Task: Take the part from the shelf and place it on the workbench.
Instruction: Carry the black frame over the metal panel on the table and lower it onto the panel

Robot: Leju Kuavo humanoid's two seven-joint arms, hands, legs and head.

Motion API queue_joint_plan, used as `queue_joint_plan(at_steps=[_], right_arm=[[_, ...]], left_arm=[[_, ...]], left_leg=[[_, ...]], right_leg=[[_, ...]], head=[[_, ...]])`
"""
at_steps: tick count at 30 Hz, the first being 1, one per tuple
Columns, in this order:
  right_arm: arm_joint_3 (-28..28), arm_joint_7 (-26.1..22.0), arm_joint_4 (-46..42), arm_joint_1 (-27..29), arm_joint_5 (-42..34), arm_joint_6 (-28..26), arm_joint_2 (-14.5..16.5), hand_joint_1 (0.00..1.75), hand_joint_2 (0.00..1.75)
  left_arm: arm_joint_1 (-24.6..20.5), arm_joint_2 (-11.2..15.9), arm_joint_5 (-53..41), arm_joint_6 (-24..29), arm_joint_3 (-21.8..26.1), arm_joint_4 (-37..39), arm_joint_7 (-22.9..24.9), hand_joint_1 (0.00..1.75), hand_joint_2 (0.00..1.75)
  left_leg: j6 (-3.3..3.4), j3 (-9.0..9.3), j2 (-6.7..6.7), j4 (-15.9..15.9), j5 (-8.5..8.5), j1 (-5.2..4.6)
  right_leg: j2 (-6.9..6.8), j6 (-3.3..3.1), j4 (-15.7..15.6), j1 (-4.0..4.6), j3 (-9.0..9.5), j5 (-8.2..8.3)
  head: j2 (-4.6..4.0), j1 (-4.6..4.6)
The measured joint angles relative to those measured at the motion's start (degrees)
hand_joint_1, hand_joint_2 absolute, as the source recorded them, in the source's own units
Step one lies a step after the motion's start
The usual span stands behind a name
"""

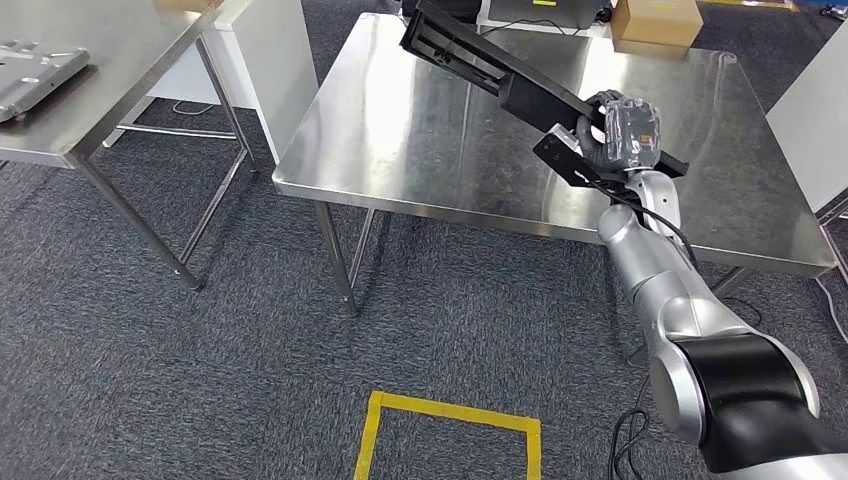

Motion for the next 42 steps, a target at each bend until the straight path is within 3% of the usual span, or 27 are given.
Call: queue_joint_plan(at_steps=[3, 5, 7, 8, 9, 10, 12, 14, 17, 18, 20, 22, 24, 25, 26, 27, 28, 29, 30, 31, 33, 34, 36, 38, 39, 40, 42], right_arm=[[0.07, 0.06, -0.02, -0.09, 0.10, -0.08, 0.05, 1.75, 1.75], [0.08, 0.05, -0.04, -0.18, 0.13, -0.09, 0.20, 1.75, 1.75], [0.11, 0.05, -0.04, -0.09, 0.15, -0.09, 0.40, 1.75, 1.75], [0.13, 0.05, -0.03, 0.02, 0.16, -0.08, 0.47, 1.75, 1.75], [0.15, 0.06, -0.03, 0.10, 0.18, -0.08, 0.52, 1.75, 1.75], [0.17, 0.07, -0.03, 0.15, 0.20, -0.08, 0.57, 1.75, 1.75], [0.21, 0.16, -0.01, 0.18, 0.26, -0.09, 0.71, 1.75, 1.75], [0.23, 0.36, 0.04, 0.12, 0.32, -0.14, 0.82, 1.75, 1.75], [0.21, 0.57, 0.02, -0.01, 0.37, -0.38, 0.66, 1.75, 1.75], [0.19, 0.56, -0.01, -0.04, 0.33, -0.48, 0.51, 1.75, 1.75], [0.05, 0.55, -0.02, -0.06, 0.11, -0.63, 0.05, 1.75, 1.75], [-0.19, 0.50, 0.04, 0.22, -0.10, -0.67, -0.45, 1.75, 1.75], [-0.36, 0.43, 0.11, 0.76, -0.19, -0.67, -0.85, 1.75, 1.75], [-0.39, 0.41, 0.14, 0.95, -0.20, -0.68, -1.04, 1.75, 1.75], [-0.45, 0.38, 0.16, 1.04, -0.23, -0.70, -1.24, 1.75, 1.75], [-0.54, 0.37, 0.22, 1.07, -0.27, -0.73, -1.41, 1.75, 1.75], [-0.69, 0.35, 0.30, 1.08, -0.35, -0.83, -1.62, 1.75, 1.75], [-0.89, 0.31, 0.37, 1.10, -0.44, -0.96, -1.80, 1.75, 1.75], [-1.08, 0.27, 0.44, 1.11, -0.53, -1.10, -1.95, 1.75, 1.75], [-1.27, 0.21, 0.46, 1.10, -0.60, -1.25, -2.14, 1.75, 1.75], [-1.62, 0.05, 0.45, 1.07, -0.69, -1.43, -2.44, 1.75, 1.75], [-1.75, -0.05, 0.44, 1.05, -0.75, -1.49, -2.57, 1.75, 1.75], [-1.99, -0.23, 0.45, 1.09, -0.90, -1.54, -2.68, 1.75, 1.75], [-2.19, -0.29, 0.52, 1.29, -0.99, -1.56, -2.69, 1.75, 1.75], [-2.33, -0.30, 0.58, 1.43, -0.99, -1.57, -2.70, 1.75, 1.75], [-2.47, -0.30, 0.63, 1.57, -0.99, -1.59, -2.71, 1.75, 1.75], [-2.71, -0.31, 0.69, 1.74, -1.00, -1.63, -2.73, 1.75, 1.75]], left_arm=[[-0.11, 0.12, 0.03, 0.00, 0.01, -0.02, 0.03, 0.00, 0.00], [-0.15, 0.14, 0.04, -0.02, 0.02, -0.02, 0.02, 0.00, 0.00], [-0.08, 0.11, 0.04, -0.03, 0.02, -0.01, 0.03, 0.00, 0.00], [-0.02, 0.10, 0.04, -0.03, 0.02, -0.01, 0.04, 0.00, 0.00], [0.04, 0.09, 0.04, -0.02, 0.02, -0.01, 0.04, 0.00, 0.00], [0.08, 0.09, 0.05, -0.02, 0.02, -0.01, 0.04, 0.00, 0.00], [0.15, 0.15, 0.06, 0.00, 0.07, 0.01, 0.04, 0.00, 0.00], [0.17, 0.24, 0.07, 0.03, 0.17, 0.05, 0.08, 0.00, 0.00], [0.13, 0.15, 0.09, 0.05, 0.30, 0.05, 0.12, 0.00, 0.00], [0.13, 0.11, 0.09, 0.06, 0.32, 0.05, 0.12, 0.00, 0.00], [0.09, 0.11, 0.13, 0.07, 0.37, 0.04, 0.12, 0.00, 0.00], [0.06, 0.08, 0.15, 0.07, 0.43, 0.04, 0.15, 0.00, 0.00], [0.17, 0.01, 0.15, 0.07, 0.48, 0.05, 0.20, 0.00, 0.00], [0.23, -0.03, 0.15, 0.07, 0.50, 0.06, 0.22, 0.00, 0.00], [0.26, -0.07, 0.15, 0.07, 0.52, 0.06, 0.23, 0.00, 0.00], [0.27, -0.09, 0.15, 0.07, 0.54, 0.08, 0.25, 0.00, 0.00], [0.25, -0.09, 0.15, 0.07, 0.56, 0.10, 0.26, 0.00, 0.00], [0.22, -0.09, 0.15, 0.07, 0.58, 0.12, 0.27, 0.00, 0.00], [0.19, -0.07, 0.15, 0.07, 0.60, 0.14, 0.31, 0.00, 0.00], [0.14, -0.04, 0.15, 0.07, 0.62, 0.15, 0.34, 0.00, 0.00], [0.08, 0.10, 0.14, 0.08, 0.67, 0.10, 0.38, 0.00, 0.00], [0.05, 0.14, 0.12, 0.09, 0.68, 0.09, 0.38, 0.00, 0.00], [-0.01, 0.13, 0.07, 0.08, 0.70, 0.07, 0.38, 0.00, 0.00], [0.05, 0.13, 0.06, 0.07, 0.71, 0.08, 0.39, 0.00, 0.00], [0.09, 0.14, 0.06, 0.07, 0.72, 0.08, 0.40, 0.00, 0.00], [0.13, 0.15, 0.06, 0.07, 0.73, 0.08, 0.40, 0.00, 0.00], [0.14, 0.27, 0.06, 0.08, 0.76, 0.08, 0.40, 0.00, 0.00]], left_leg=[[-0.69, -1.35, 0.12, 2.80, -0.10, 0.09], [-1.45, -5.51, 0.24, 9.21, -1.01, 0.46], [-2.16, -10.50, 0.31, 15.50, -3.56, 0.85], [-2.31, -12.19, 0.32, 16.65, -4.33, 0.95], [-2.30, -12.98, 0.32, 16.02, -4.01, 0.99], [-2.10, -12.81, 0.32, 13.60, -2.35, 0.98], [-1.15, -10.71, 0.27, 5.76, 3.62, 0.74], [-0.25, -8.89, 0.19, 0.60, 7.01, 0.35], [0.71, -7.45, 0.22, -0.62, 6.76, 0.18], [1.05, -6.86, 0.22, -0.88, 6.62, 0.26], [1.51, -5.78, 0.12, -1.26, 6.28, 0.41], [1.73, -5.02, -0.10, -1.27, 5.47, 0.34], [1.70, -3.85, -0.32, -1.25, 4.39, 0.29], [1.61, -3.10, -0.39, -1.23, 3.80, 0.29], [1.47, -2.29, -0.43, -1.20, 3.16, 0.29], [1.27, -1.61, -0.48, -1.12, 2.48, 0.21], [1.03, -1.06, -0.57, -1.04, 1.82, 0.11], [0.74, -0.72, -0.61, -0.98, 1.22, 0.00], [0.46, -0.54, -0.64, -0.82, 0.81, -0.11], [0.25, -0.42, -0.65, -0.68, 0.53, -0.16], [-0.18, -1.17, -0.50, 1.28, 0.54, -0.11], [-0.51, -2.53, -0.35, 3.66, 0.50, 0.00], [-1.33, -7.06, 0.08, 10.71, -0.82, 0.31], [-1.79, -11.53, 0.31, 15.94, -3.71, 0.55], [-1.72, -12.78, 0.34, 16.36, -4.37, 0.57], [-1.42, -13.06, 0.34, 14.95, -3.72, 0.52], [-0.06, -11.13, 0.30, 7.75, 1.30, 0.14]], right_leg=[[0.33, -1.46, -0.20, -0.36, 1.20, -0.42], [0.42, -2.15, -0.30, -0.46, 2.22, -1.22], [0.51, -2.37, -0.30, -0.39, 3.20, -2.22], [0.58, -2.34, -0.30, -0.36, 3.83, -2.76], [0.63, -2.28, -0.31, -0.35, 4.54, -3.32], [0.67, -2.20, -0.32, -0.34, 5.32, -3.90], [0.73, -1.93, -0.35, -0.26, 6.85, -5.10], [0.89, -1.40, -0.69, -0.10, 7.79, -6.03], [0.98, -0.47, -0.37, 0.15, 8.46, -6.44], [0.93, -0.33, 1.11, 0.16, 7.91, -6.51], [0.84, -0.33, 7.05, 0.00, 4.28, -7.27], [0.83, -0.64, 14.22, 0.01, -0.96, -9.54], [0.82, -0.57, 16.03, 0.00, -3.93, -11.27], [0.79, -0.09, 13.97, -0.03, -3.97, -10.56], [0.70, 0.64, 10.32, -0.09, -3.22, -8.52], [0.46, 1.44, 6.07, -0.16, -2.21, -5.40], [0.20, 1.59, 2.56, -0.17, -1.30, -2.79], [0.03, 1.32, 0.28, -0.04, -0.52, -0.72], [-0.03, 0.67, -0.67, 0.02, -0.20, 0.32], [0.08, -0.18, -0.67, 0.08, 0.06, 0.26], [0.31, -1.10, -0.64, -0.22, 0.82, 0.07], [0.35, -1.49, -0.61, -0.31, 1.34, -0.26], [0.46, -2.11, -0.66, -0.32, 2.33, -1.12], [0.62, -2.25, -0.67, -0.17, 3.32, -2.04], [0.70, -2.25, -0.67, -0.08, 3.93, -2.55], [0.76, -2.25, -0.69, 0.06, 4.64, -3.08], [0.82, -2.26, -0.77, 0.31, 6.10, -4.15]], head=[[0.00, -0.08], [0.00, -0.15], [0.00, -0.21], [0.00, -0.21], [0.00, -0.22], [0.00, -0.22], [0.00, -0.21], [0.00, -0.18], [0.00, -0.15], [0.00, -0.12], [0.00, -0.07], [0.00, -0.05], [0.00, -0.04], [0.00, -0.02], [0.00, -0.01], [0.00, 0.02], [0.00, 0.04], [0.00, 0.01], [0.00, -0.01], [0.00, -0.06], [0.00, -0.12], [0.00, -0.18], [0.00, -0.27], [0.00, -0.30], [0.00, -0.30], [0.00, -0.30], [0.00, -0.30]])
